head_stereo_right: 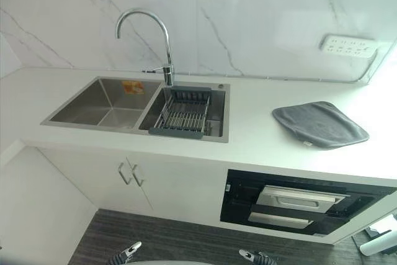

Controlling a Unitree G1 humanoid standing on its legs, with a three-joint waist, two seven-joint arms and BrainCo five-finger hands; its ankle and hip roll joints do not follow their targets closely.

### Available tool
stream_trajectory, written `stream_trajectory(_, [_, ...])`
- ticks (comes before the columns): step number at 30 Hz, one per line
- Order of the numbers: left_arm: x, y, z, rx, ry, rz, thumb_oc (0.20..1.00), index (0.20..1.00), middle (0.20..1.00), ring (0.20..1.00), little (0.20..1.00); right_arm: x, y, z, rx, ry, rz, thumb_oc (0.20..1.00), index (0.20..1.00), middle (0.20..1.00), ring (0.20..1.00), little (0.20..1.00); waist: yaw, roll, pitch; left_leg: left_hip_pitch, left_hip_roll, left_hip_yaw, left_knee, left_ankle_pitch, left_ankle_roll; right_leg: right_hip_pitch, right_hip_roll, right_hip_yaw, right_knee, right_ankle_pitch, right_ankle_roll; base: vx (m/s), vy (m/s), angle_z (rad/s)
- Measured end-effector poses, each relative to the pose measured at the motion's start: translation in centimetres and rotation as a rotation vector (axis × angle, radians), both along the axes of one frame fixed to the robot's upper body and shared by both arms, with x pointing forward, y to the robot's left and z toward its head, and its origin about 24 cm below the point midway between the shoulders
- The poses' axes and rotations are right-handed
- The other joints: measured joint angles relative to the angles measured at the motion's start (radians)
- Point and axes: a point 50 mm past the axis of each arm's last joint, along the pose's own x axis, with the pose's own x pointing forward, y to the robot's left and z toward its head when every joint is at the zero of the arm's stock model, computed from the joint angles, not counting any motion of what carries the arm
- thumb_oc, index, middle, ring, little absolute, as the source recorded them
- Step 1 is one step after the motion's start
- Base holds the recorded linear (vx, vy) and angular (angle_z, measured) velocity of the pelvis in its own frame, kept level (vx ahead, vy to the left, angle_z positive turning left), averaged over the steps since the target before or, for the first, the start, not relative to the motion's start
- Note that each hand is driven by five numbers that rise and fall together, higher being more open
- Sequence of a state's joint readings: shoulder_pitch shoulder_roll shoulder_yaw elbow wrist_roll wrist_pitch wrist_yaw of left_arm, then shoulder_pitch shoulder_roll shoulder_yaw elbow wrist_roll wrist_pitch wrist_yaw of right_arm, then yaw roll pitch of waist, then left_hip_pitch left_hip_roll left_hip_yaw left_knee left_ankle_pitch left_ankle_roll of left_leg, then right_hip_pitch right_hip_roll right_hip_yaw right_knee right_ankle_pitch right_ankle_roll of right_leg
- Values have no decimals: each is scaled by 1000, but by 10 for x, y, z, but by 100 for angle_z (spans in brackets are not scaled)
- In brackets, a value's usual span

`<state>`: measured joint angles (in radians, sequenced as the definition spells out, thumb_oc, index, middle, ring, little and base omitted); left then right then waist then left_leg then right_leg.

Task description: Place the dishes in the dishwasher.

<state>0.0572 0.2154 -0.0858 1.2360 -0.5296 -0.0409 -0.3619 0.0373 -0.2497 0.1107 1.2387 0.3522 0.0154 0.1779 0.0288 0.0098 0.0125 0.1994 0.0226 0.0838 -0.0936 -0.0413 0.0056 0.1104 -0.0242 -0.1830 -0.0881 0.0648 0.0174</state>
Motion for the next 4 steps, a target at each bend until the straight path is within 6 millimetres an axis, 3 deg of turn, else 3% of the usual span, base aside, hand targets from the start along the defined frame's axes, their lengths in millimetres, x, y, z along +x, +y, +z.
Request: stream_trajectory(4, [0,0,0,0,0,-3,1000,1000,1000,1000,1000,-2,-1,0,-15,7,-5,1000,1000,1000,1000,1000,-1,-1,-5,-8,10,10,0,1,1,-28,2,0,44,-16,-11,61,-14,1])
